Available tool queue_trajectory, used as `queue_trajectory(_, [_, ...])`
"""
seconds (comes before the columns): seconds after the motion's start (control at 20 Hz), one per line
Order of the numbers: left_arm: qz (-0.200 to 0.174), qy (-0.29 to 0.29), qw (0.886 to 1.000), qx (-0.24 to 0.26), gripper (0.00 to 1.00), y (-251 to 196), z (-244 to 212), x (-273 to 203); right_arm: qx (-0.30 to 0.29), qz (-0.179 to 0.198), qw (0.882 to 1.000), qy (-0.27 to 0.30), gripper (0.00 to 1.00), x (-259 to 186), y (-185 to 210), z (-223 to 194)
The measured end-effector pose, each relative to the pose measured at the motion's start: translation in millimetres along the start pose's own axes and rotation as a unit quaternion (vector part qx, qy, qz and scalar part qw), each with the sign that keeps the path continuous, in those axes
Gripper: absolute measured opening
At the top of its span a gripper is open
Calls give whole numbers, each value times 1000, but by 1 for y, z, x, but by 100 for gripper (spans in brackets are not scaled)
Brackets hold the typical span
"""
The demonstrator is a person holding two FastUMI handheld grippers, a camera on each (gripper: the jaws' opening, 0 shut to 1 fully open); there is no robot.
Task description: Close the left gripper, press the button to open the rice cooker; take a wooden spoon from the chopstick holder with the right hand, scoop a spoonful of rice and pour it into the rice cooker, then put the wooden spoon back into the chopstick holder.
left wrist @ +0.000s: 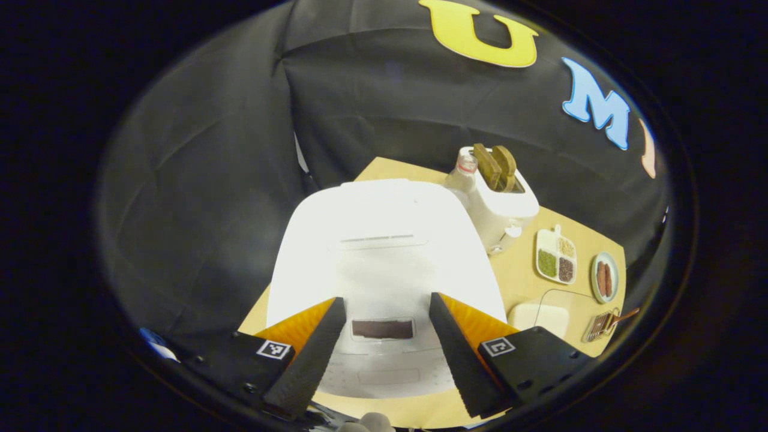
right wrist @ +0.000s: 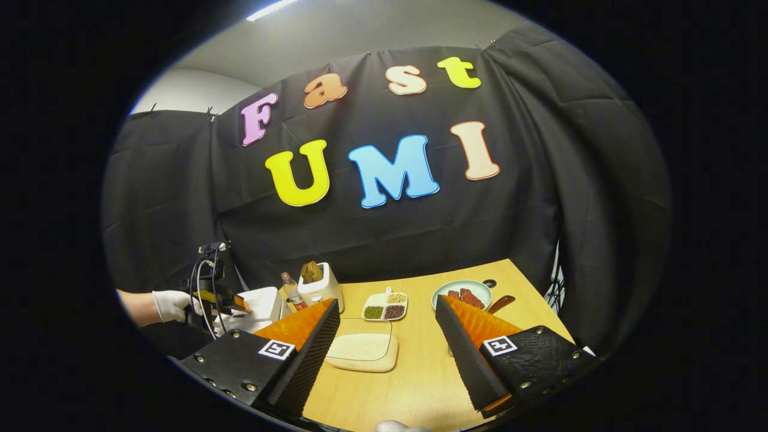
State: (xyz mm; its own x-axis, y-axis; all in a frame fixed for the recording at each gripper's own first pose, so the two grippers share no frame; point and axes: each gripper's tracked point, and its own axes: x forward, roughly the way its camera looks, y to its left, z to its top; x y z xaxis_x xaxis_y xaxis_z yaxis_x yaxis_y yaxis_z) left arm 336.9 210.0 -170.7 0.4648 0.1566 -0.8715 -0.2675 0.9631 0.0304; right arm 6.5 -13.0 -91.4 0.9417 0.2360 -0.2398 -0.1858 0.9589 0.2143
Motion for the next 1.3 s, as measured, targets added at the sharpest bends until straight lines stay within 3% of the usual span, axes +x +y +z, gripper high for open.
queue_trajectory(0.15, [-3,10,1000,0,100,0,-4,5,-4,7,1000,-3,98,4,6,3])
queue_trajectory(0.6, [-12,-32,999,1,100,-5,6,7,-2,8,1000,-3,98,9,5,8])
queue_trajectory(0.75, [-4,-102,994,28,100,-7,28,-20,-16,-1,1000,-17,98,8,3,19])
queue_trajectory(0.9, [-11,-219,974,62,100,-30,70,-79,-31,-8,999,-43,98,5,4,39])
queue_trajectory(1.0, [-32,-289,955,51,99,-46,85,-130,-40,-13,997,-63,98,1,5,54])
queue_trajectory(1.15, [-57,-361,930,29,98,-60,88,-200,-54,-18,994,-94,98,-5,8,79])
queue_trajectory(1.3, [-66,-421,904,43,99,-66,80,-263,-58,-20,992,-111,98,-10,12,91])
